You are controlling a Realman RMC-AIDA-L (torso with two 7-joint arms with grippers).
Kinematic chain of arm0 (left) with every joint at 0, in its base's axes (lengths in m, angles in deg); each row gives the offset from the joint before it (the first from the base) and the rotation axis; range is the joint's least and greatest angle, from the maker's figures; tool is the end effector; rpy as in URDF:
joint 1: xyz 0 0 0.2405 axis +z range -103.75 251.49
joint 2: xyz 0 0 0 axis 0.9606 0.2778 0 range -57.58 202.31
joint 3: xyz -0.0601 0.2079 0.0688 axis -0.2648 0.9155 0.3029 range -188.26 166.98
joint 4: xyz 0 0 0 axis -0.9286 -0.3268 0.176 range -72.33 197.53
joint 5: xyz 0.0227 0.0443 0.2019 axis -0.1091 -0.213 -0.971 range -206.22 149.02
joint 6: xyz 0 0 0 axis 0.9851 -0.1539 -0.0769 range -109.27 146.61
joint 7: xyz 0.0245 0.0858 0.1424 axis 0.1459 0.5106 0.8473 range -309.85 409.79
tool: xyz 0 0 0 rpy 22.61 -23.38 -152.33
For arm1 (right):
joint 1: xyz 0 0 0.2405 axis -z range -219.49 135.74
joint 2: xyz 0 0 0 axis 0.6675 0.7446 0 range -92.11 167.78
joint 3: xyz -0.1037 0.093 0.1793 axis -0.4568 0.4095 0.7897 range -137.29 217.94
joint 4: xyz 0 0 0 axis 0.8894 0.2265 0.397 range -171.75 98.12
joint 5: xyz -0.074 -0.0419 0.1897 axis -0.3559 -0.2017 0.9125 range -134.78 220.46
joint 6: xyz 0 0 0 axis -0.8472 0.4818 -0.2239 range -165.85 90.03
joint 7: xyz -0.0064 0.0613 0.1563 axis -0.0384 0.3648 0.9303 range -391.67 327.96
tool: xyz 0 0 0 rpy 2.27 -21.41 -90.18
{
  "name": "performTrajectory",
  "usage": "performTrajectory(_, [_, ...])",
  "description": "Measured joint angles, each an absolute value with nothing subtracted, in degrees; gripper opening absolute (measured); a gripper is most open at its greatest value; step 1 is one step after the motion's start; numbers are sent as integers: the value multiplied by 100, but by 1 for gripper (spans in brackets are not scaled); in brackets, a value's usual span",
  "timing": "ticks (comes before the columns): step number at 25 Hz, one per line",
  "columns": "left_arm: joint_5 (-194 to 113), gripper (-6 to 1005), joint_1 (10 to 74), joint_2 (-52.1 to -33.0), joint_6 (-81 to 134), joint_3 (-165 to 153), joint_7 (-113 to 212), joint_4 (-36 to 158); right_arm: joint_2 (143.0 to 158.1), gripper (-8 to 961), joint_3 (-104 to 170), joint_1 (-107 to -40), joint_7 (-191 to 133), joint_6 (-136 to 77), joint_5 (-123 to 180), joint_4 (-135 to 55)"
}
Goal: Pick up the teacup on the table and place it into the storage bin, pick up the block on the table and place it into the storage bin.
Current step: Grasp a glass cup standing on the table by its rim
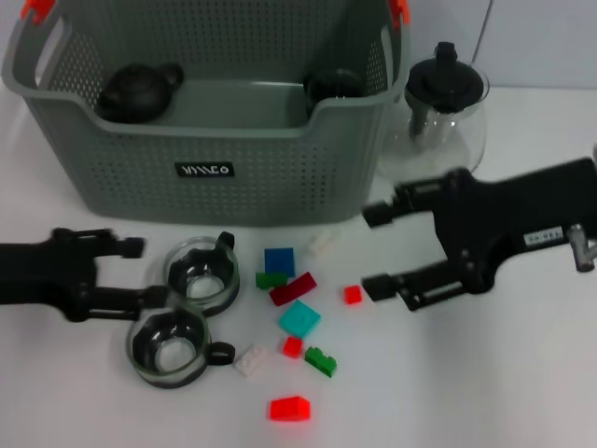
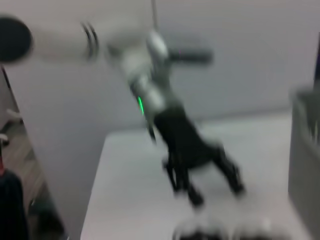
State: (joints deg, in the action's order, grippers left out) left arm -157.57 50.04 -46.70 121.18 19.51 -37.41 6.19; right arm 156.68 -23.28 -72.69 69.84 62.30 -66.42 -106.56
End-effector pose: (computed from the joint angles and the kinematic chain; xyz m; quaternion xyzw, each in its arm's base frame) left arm -0.2686 0.2864 0.0512 -0.9452 -0.2546 -0.1512 0.1373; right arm 0.1215 0.3078 0.0118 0.9859 -0.0735 -0.1502 0.0045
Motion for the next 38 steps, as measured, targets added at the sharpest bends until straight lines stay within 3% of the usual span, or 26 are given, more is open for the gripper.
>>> performTrajectory(8, [-17176, 807, 4919, -4845, 12317, 2540, -5516, -1099, 15725, 853, -2045, -7348, 7258, 6213, -7456, -10290])
performTrajectory(15, [-18067, 806, 4733, -5176, 12218, 4048, -7091, -1976, 15733, 853, -2042, -7536, 7306, 6115, -7824, -10033])
performTrajectory(32, [-18463, 792, 4601, -5200, 11357, 5460, -8397, -1422, 15702, 854, -2083, -7659, 7249, 5927, -7924, -9810])
performTrajectory(38, [-18469, 719, 4613, -5213, 11169, 5645, -8487, -1311, 15702, 852, -2060, -7660, 7246, 5897, -7925, -9807])
